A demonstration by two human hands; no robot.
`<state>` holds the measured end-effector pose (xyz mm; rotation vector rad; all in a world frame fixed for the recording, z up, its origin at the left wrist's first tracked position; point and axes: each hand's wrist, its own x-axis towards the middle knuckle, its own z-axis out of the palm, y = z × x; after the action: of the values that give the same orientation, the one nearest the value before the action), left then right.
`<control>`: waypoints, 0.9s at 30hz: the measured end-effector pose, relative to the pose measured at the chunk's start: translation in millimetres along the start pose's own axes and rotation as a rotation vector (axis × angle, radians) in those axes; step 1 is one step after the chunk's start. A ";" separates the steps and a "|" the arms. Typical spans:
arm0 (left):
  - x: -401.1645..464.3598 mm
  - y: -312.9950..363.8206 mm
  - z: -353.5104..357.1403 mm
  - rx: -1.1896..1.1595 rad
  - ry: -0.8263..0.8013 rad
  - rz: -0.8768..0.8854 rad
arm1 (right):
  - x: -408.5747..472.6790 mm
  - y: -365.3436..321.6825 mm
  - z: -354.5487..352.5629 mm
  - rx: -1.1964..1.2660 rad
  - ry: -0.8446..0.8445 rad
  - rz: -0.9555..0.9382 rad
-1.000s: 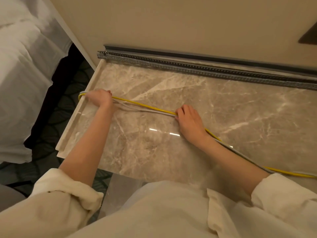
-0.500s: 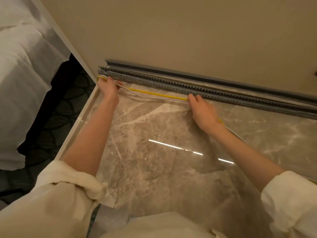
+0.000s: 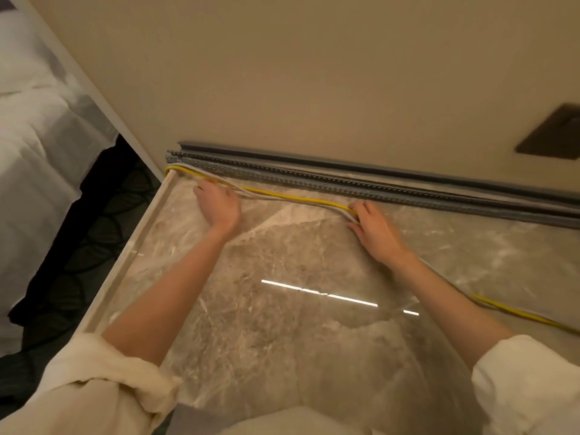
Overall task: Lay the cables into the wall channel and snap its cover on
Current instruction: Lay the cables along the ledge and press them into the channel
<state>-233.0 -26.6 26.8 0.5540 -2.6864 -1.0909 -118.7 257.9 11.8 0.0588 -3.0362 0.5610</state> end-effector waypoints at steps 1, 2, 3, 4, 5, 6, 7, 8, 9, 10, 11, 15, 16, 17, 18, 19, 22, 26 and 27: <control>-14.6 3.3 5.7 0.027 0.002 0.107 | -8.8 5.2 -1.8 -0.023 0.010 -0.006; -29.4 7.1 11.2 0.048 -0.018 0.239 | -17.8 10.5 -4.2 -0.049 0.026 -0.008; -42.9 10.3 17.0 0.072 -0.053 0.375 | -27.4 16.5 -6.9 -0.068 0.044 -0.001; -55.8 14.7 22.9 0.095 -0.097 0.495 | -36.8 23.1 -9.6 -0.077 0.060 0.013; -67.1 20.3 28.8 0.113 -0.146 0.605 | -46.6 29.8 -12.4 -0.083 0.076 0.033; -78.6 26.7 34.2 0.128 -0.198 0.703 | -56.6 36.8 -15.2 -0.088 0.094 0.055; -89.9 33.5 39.2 0.135 -0.248 0.786 | -66.5 43.4 -17.4 -0.095 0.109 0.075; -100.9 39.9 43.9 0.137 -0.295 0.854 | -76.6 50.1 -19.7 -0.104 0.120 0.089; -109.9 44.8 49.3 0.138 -0.337 0.911 | -86.7 56.0 -22.1 -0.116 0.127 0.101; -116.7 48.6 53.6 0.139 -0.377 0.951 | -95.1 60.7 -23.8 -0.130 0.131 0.108; -125.5 54.0 59.5 0.135 -0.417 0.987 | -106.7 67.3 -27.2 -0.140 0.136 0.125; -157.3 72.6 79.2 0.161 -0.548 1.109 | -148.0 92.1 -39.0 -0.152 0.141 0.187; -165.7 77.3 83.1 0.163 -0.574 1.134 | -158.1 98.5 -42.0 -0.160 0.143 0.201; -173.4 81.4 87.0 0.164 -0.596 1.156 | -167.6 104.4 -45.3 -0.170 0.144 0.213; -180.9 85.6 90.3 0.169 -0.615 1.167 | -176.4 110.0 -48.9 -0.179 0.139 0.222; -188.2 89.5 93.1 0.177 -0.632 1.168 | -184.5 115.4 -52.5 -0.187 0.130 0.229; -208.6 101.1 100.5 0.209 -0.663 1.171 | -202.9 135.1 -62.7 -0.244 0.103 0.236; -227.3 114.0 110.3 0.246 -0.688 1.182 | -217.7 164.5 -75.3 -0.304 0.088 0.234; -230.1 116.7 112.3 0.249 -0.692 1.176 | -220.2 171.4 -78.4 -0.311 0.087 0.234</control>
<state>-89.2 215.2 20.9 -1.4608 -2.8033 -0.6026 96.6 452.0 10.8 -0.3268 -3.0213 0.0920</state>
